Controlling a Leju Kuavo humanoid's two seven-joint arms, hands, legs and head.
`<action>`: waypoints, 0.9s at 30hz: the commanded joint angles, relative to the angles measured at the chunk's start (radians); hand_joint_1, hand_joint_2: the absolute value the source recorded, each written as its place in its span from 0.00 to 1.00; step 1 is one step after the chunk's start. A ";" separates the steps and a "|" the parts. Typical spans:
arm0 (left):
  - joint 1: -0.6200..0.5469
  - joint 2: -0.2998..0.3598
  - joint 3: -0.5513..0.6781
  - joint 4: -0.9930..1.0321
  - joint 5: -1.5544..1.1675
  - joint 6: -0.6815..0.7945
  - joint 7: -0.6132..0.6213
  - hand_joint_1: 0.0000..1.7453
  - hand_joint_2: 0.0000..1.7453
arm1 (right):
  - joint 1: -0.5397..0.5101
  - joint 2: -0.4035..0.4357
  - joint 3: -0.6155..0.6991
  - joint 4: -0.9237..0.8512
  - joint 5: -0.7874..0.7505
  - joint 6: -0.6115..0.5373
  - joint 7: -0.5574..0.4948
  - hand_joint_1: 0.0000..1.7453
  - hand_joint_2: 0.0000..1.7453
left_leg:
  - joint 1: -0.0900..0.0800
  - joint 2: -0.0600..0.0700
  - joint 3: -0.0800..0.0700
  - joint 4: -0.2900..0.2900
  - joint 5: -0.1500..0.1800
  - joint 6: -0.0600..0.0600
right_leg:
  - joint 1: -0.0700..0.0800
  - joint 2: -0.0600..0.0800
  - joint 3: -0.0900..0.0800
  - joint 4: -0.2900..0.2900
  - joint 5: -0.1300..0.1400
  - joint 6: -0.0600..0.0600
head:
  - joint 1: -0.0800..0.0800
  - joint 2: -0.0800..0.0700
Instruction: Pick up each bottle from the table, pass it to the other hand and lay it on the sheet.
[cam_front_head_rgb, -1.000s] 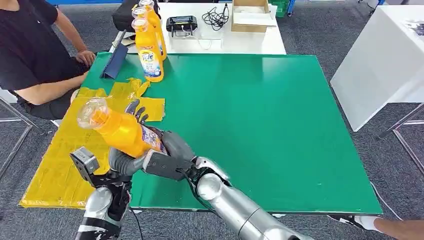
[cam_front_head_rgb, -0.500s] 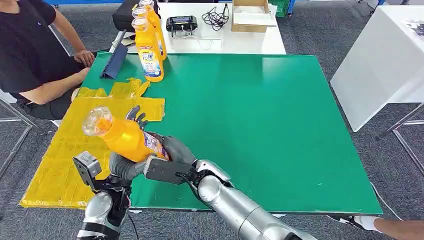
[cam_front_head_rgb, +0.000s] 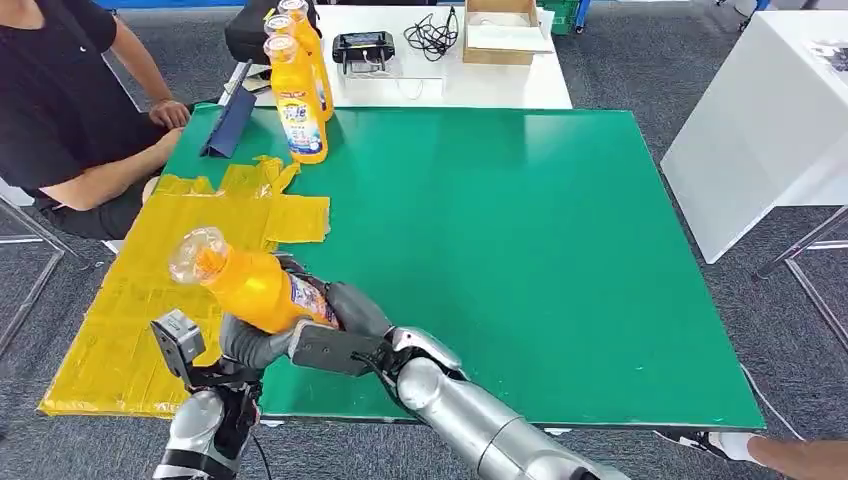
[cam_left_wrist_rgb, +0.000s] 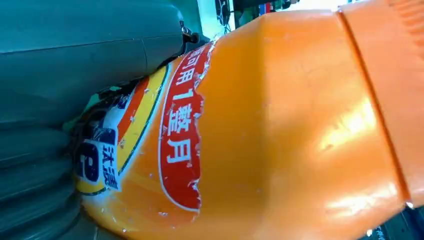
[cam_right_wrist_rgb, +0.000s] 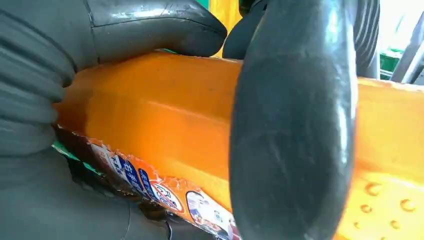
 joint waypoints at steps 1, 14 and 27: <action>-0.053 -0.005 -0.069 0.065 -0.012 -0.019 0.003 1.00 1.00 | -0.012 -0.016 0.022 0.093 0.029 0.000 -0.022 1.00 1.00 | 0.001 -0.005 0.002 -0.002 0.001 0.001 | 0.001 -0.005 0.004 -0.002 0.000 0.000 | 0.000 0.000; -0.048 -0.018 -0.108 0.053 -0.030 0.007 0.000 1.00 1.00 | 0.031 -0.047 -0.067 0.070 0.090 -0.007 -0.060 1.00 1.00 | 0.001 -0.005 0.003 -0.002 0.001 0.001 | 0.001 -0.006 0.005 -0.003 -0.001 0.000 | 0.000 0.000; 0.004 -0.010 0.063 0.041 -0.098 -0.006 -0.099 1.00 1.00 | 0.033 -0.017 -0.313 -0.003 0.229 -0.021 -0.065 0.00 1.00 | 0.000 0.000 0.001 0.000 0.000 0.001 | 0.000 0.000 0.001 -0.001 0.000 0.000 | 0.000 0.000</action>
